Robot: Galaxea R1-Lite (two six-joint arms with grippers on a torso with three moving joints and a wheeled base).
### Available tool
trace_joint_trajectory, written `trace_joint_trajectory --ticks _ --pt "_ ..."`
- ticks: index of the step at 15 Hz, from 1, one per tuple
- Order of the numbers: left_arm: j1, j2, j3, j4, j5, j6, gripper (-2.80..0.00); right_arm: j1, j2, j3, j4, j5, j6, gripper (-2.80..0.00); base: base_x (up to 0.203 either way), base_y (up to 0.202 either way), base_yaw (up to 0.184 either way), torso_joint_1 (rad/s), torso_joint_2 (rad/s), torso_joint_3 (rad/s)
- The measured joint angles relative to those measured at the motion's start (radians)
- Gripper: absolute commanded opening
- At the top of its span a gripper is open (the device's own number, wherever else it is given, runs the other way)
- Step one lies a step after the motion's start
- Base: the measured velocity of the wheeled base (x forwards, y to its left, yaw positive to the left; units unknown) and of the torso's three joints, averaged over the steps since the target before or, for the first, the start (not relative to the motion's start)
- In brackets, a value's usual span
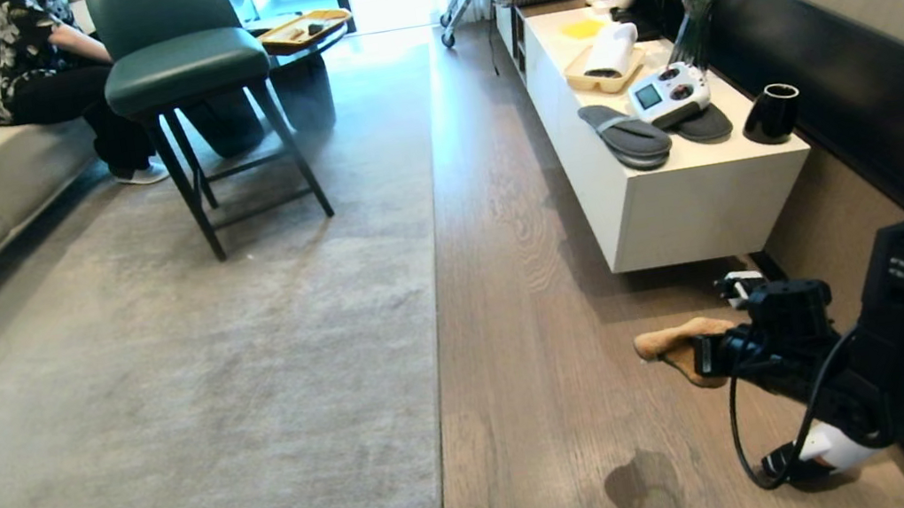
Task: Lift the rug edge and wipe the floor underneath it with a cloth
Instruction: Put down the rag
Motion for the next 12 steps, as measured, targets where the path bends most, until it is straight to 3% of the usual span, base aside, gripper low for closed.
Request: trace_joint_trajectory --ticks 7,12 --pt "0.0 0.0 0.0 0.0 0.0 0.0 -2.8 -0.093 0.175 -0.147 -0.023 0.002 -0.097 -2.8 0.0 0.0 0.0 0.0 0.0 0.0" --pt "0.0 0.0 0.0 0.0 0.0 -0.001 -2.8 -0.183 0.216 -0.159 -0.027 0.003 -0.209 -2.8 0.0 0.0 0.0 0.0 0.0 0.0"
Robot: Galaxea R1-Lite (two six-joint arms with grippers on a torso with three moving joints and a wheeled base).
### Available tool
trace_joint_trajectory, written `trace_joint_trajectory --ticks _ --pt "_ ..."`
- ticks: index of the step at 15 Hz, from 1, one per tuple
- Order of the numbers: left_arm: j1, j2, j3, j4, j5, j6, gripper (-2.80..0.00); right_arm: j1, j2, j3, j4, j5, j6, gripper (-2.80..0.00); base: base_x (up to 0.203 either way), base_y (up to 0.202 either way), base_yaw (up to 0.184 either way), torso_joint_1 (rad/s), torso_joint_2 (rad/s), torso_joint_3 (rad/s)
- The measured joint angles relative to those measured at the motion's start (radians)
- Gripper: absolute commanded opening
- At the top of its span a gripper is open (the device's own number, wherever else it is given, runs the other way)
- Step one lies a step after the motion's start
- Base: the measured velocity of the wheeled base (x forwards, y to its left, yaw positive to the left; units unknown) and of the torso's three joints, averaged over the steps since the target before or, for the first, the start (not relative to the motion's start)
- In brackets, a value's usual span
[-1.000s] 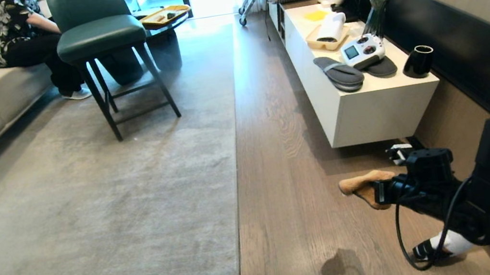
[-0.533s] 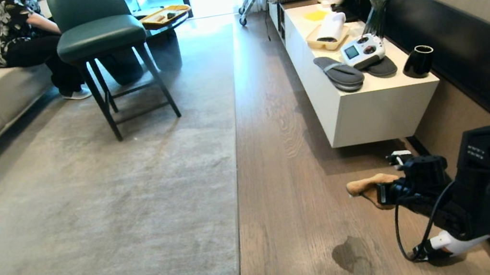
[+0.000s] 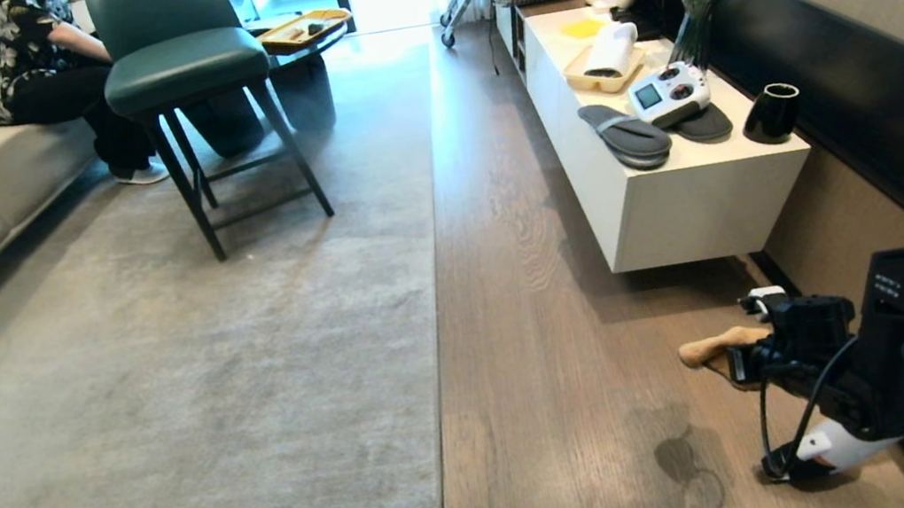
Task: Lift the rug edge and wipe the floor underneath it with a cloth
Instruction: Put down the rag
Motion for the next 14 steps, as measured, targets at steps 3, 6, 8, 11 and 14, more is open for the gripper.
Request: trace_joint_trajectory --ticks 3,6,8,11,14 --pt "-0.001 0.0 0.0 0.0 0.0 0.001 -2.8 -0.05 0.011 0.0 0.008 0.008 0.001 -2.8 0.0 0.0 0.0 0.0 0.0 0.0" --pt "0.0 0.0 0.0 0.0 0.0 0.001 -2.8 -0.07 0.011 -0.003 0.037 0.037 0.005 -2.8 0.0 0.0 0.0 0.0 0.0 0.0" --pt "0.0 0.0 0.0 0.0 0.0 0.0 -2.8 -0.073 0.01 -0.003 0.043 0.043 0.005 -2.8 0.0 0.0 0.0 0.0 0.0 0.0" --pt "0.0 0.0 0.0 0.0 0.0 0.001 -2.8 -0.076 0.008 -0.005 0.06 0.044 0.005 0.0 0.0 0.0 0.0 0.0 0.0 0.0" --pt "0.0 0.0 0.0 0.0 0.001 0.0 -2.8 -0.078 0.007 -0.007 0.048 0.043 0.005 0.0 0.0 0.0 0.0 0.0 0.0 0.0"
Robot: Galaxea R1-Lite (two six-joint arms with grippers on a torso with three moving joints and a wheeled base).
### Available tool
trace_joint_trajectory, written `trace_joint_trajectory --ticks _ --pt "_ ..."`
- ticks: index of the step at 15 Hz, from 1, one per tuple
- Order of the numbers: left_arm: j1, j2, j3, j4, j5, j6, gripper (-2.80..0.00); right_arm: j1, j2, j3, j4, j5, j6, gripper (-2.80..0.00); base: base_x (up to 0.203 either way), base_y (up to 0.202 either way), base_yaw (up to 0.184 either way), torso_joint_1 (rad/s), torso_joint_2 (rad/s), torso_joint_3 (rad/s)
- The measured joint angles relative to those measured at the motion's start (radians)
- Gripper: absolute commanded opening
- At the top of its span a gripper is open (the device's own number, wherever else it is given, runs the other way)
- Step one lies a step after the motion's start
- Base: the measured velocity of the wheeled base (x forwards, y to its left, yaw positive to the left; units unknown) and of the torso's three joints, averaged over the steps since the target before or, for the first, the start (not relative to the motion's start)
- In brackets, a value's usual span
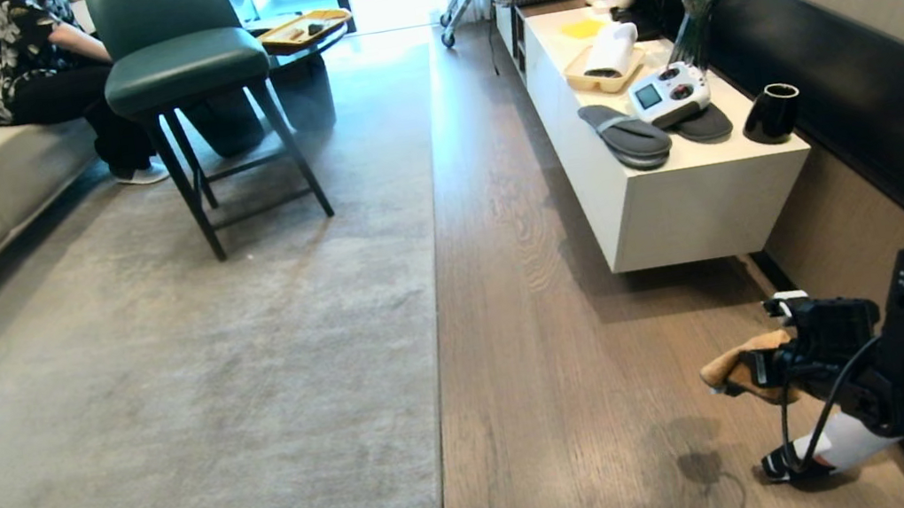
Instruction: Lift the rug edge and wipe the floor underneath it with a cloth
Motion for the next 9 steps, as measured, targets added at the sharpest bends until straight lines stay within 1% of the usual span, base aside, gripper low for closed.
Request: trace_joint_trajectory --ticks 5,7,9 --pt "0.0 0.0 0.0 0.0 0.0 0.0 -2.8 0.0 -0.004 0.039 -0.042 -0.004 -0.012 0.0 0.0 0.0 0.0 0.0 0.0 0.0" --pt "0.0 0.0 0.0 0.0 0.0 0.0 -2.8 0.0 -0.012 0.09 -0.084 -0.003 -0.032 0.0 0.0 0.0 0.0 0.0 0.0 0.0" --pt "0.0 0.0 0.0 0.0 0.0 0.0 -2.8 0.0 -0.026 0.164 -0.153 -0.001 -0.053 0.0 0.0 0.0 0.0 0.0 0.0 0.0"
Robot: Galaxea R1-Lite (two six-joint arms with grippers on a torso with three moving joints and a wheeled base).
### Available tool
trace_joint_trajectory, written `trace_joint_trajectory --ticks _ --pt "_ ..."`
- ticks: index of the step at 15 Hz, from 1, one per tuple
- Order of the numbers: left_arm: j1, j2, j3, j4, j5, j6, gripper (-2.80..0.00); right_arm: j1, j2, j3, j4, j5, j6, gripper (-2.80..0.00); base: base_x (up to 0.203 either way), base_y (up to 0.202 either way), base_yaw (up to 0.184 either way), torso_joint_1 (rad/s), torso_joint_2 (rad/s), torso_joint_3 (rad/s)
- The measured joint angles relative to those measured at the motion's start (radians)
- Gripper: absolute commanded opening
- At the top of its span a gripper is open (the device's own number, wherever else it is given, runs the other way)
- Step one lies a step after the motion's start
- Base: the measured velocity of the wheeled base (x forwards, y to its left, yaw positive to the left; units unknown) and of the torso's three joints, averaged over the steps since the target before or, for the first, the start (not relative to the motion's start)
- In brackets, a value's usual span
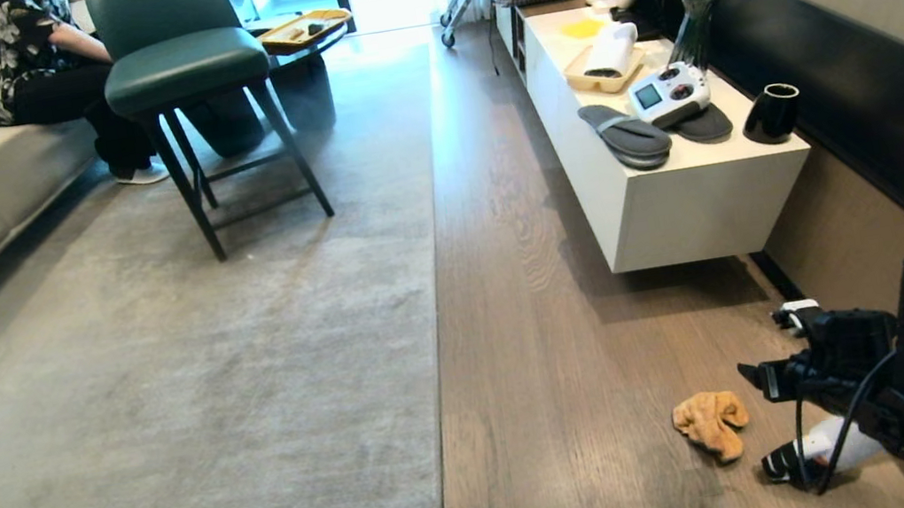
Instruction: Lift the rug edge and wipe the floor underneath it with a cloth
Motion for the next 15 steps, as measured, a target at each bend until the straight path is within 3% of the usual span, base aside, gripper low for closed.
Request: trace_joint_trajectory --ticks 1,2,4,7,15 --pt "0.0 0.0 0.0 0.0 0.0 0.0 -2.8 0.0 -0.011 0.043 -0.045 0.004 -0.005 0.0 0.0 0.0 0.0 0.0 0.0 0.0" --pt "0.0 0.0 0.0 0.0 -0.001 0.0 -2.8 0.001 -0.024 0.088 -0.086 0.012 -0.008 -2.8 0.0 0.0 0.0 0.0 0.0 0.0" --pt "0.0 0.0 0.0 0.0 -0.001 0.0 -2.8 0.001 -0.062 0.184 -0.174 0.029 -0.011 -2.8 0.0 0.0 0.0 0.0 0.0 0.0" --pt "0.0 0.0 0.0 0.0 -0.001 -0.001 -2.8 0.003 -0.141 0.309 -0.196 0.036 -0.02 -2.8 0.0 0.0 0.0 0.0 0.0 0.0" --pt "0.0 0.0 0.0 0.0 0.0 0.0 -2.8 0.005 -0.365 0.436 -0.196 0.055 -0.014 -2.8 0.0 0.0 0.0 0.0 0.0 0.0"
